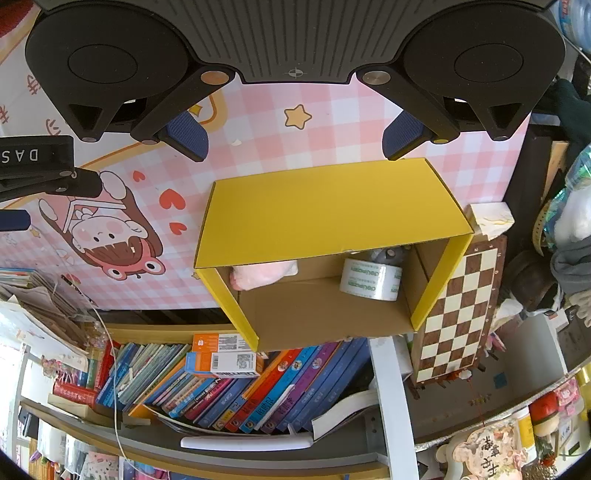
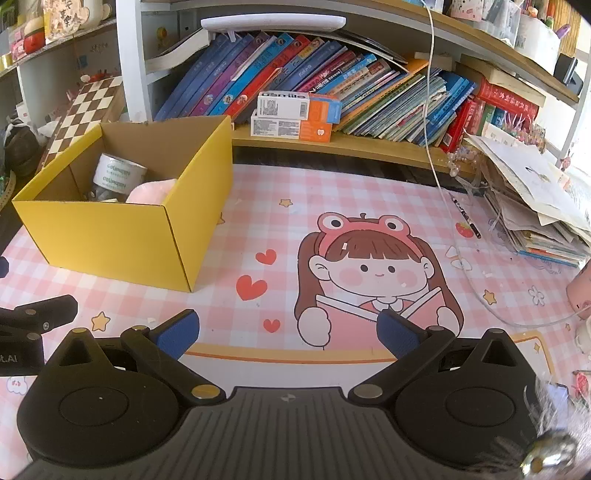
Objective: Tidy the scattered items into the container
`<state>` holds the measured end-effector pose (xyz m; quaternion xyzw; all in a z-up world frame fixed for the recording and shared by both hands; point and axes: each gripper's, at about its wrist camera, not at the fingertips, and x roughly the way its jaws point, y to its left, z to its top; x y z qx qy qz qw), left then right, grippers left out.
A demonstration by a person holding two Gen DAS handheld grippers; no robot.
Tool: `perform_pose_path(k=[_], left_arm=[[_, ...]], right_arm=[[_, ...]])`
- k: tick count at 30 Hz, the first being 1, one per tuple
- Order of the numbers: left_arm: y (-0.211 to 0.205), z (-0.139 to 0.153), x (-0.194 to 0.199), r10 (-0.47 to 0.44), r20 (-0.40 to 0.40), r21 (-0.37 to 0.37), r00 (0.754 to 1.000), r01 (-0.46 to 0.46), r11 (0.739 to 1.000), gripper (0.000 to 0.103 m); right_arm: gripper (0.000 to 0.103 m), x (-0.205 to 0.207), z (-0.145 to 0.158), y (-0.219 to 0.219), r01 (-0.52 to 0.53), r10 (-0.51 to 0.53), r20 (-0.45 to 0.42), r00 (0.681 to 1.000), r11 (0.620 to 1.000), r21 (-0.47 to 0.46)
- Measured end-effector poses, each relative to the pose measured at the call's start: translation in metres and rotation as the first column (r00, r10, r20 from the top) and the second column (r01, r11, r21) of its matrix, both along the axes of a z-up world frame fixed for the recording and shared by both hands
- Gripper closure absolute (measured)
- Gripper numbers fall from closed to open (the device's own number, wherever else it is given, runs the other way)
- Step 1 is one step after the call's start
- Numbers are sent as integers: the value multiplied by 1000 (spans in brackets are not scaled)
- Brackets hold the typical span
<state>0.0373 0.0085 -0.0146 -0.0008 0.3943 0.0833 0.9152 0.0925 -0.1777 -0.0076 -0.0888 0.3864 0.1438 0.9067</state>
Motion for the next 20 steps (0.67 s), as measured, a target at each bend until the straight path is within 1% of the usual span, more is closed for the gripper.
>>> perform_pose_path(k=[7, 20], left_arm=[[-1, 0, 0, 0, -2, -6, 1000, 0, 1000, 1], [-1, 1, -1, -26, 26, -25, 999, 27, 999, 1]], right_arm=[[0, 1, -1, 0, -5, 5, -4, 1000, 1000, -1], [0, 1, -4, 3, -18, 18, -15, 1000, 1000, -7]])
